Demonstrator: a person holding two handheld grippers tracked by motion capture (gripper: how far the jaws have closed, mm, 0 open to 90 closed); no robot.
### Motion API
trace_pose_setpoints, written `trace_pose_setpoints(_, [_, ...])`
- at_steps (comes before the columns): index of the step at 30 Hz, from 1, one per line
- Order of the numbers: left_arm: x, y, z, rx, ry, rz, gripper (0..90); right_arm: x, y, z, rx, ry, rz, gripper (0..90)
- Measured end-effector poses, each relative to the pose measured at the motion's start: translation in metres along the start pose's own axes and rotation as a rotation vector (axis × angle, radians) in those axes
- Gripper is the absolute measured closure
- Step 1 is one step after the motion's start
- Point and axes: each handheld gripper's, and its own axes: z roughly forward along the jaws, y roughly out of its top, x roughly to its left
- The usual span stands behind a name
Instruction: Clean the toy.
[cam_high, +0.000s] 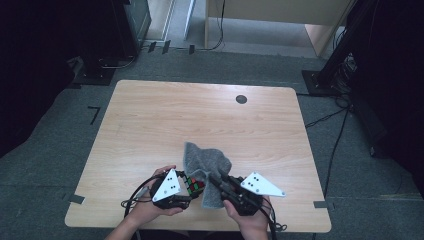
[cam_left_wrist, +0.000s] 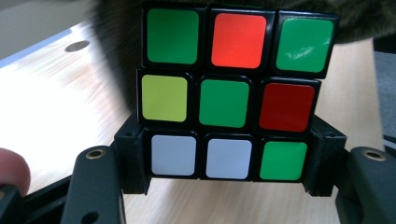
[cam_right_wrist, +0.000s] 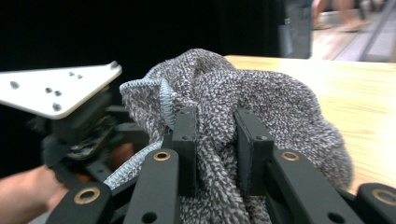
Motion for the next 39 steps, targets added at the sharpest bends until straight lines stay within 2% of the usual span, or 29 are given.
trace_pose_setpoints(1, [-0.001,0.001,-0.001,-0.009,-0.008,0.001,34.1,0.003,-0.001,0.003,0.012,0.008,-0.026,72.6])
trace_pose_setpoints(2, [-0.002,0.003,-0.001,-0.008,-0.011,0.002,34.0,0.005,-0.003,0.005,0.035,-0.001,-0.034,72.4])
trace_pose_setpoints(3, [-0.002,0.003,-0.002,-0.005,-0.003,0.007,34.1,0.004,-0.005,0.006,0.029,-0.005,-0.034,72.2])
trace_pose_setpoints(5, [0.000,0.003,-0.004,-0.011,-0.007,-0.001,34.0,-0.004,-0.007,0.006,0.027,-0.017,0.002,72.3])
trace_pose_setpoints(7, [0.004,0.001,-0.007,-0.035,-0.009,-0.022,34.1,-0.017,-0.009,0.004,0.044,-0.079,0.029,72.7])
trace_pose_setpoints(9, [0.007,0.002,-0.008,-0.048,-0.006,-0.036,34.1,-0.026,-0.009,0.001,0.054,-0.109,0.054,72.8])
trace_pose_setpoints(12, [0.005,0.001,-0.005,-0.016,0.015,-0.009,34.1,-0.023,-0.005,-0.003,0.015,-0.074,0.066,72.8])
trace_pose_setpoints(15, [0.001,0.000,-0.001,0.001,0.012,0.006,34.1,-0.008,0.000,-0.003,-0.002,-0.005,0.031,72.7])
trace_pose_setpoints(16, [0.000,0.001,-0.001,-0.004,0.007,0.009,34.1,-0.001,0.000,0.000,0.001,0.024,0.003,72.5])
trace_pose_setpoints(17, [-0.001,0.002,-0.001,-0.013,0.001,0.007,34.1,0.003,-0.001,0.003,0.015,0.037,-0.019,72.5])
trace_pose_setpoints(18, [-0.001,0.003,-0.002,-0.009,0.002,0.008,34.0,0.006,-0.003,0.005,0.031,0.031,-0.034,72.2])
trace_pose_setpoints(19, [-0.001,0.003,-0.003,-0.011,0.006,0.007,34.1,0.005,-0.005,0.006,0.023,0.028,-0.035,72.2])
trace_pose_setpoints(20, [0.000,0.002,-0.004,-0.015,0.000,0.003,34.0,0.002,-0.006,0.007,0.022,0.027,-0.015,72.2])
trace_pose_setpoints(22, [0.003,0.002,-0.007,-0.033,-0.008,-0.012,34.1,-0.011,-0.007,0.005,0.027,-0.028,0.012,72.6])
trace_pose_setpoints(25, [0.009,0.003,-0.013,-0.088,-0.016,-0.047,34.1,-0.030,-0.009,-0.001,0.037,-0.100,0.067,72.9])
trace_pose_setpoints(26, [0.010,0.003,-0.015,-0.098,-0.018,-0.053,34.1,-0.035,-0.010,-0.003,0.030,-0.096,0.087,73.0])
trace_pose_setpoints(29, [0.013,0.003,-0.016,-0.111,-0.027,-0.070,34.1,-0.041,-0.010,-0.004,0.006,-0.028,0.133,73.9])
trace_pose_setpoints(32, [0.014,0.002,-0.016,-0.125,-0.043,-0.091,34.1,-0.038,-0.013,0.003,0.010,0.086,0.139,75.4])
trace_pose_setpoints(34, [0.015,0.002,-0.017,-0.129,-0.048,-0.097,34.0,-0.035,-0.017,0.008,0.015,0.108,0.131,76.4])
trace_pose_setpoints(36, [0.016,0.002,-0.019,-0.141,-0.056,-0.111,34.0,-0.038,-0.023,0.012,0.017,0.148,0.174,76.7])
trace_pose_setpoints(38, [0.018,0.003,-0.021,-0.154,-0.061,-0.127,34.0,-0.040,-0.028,0.018,0.064,0.188,0.186,76.6])
trace_pose_setpoints(39, [0.019,0.003,-0.021,-0.155,-0.059,-0.129,34.0,-0.039,-0.031,0.021,0.081,0.191,0.175,76.6])
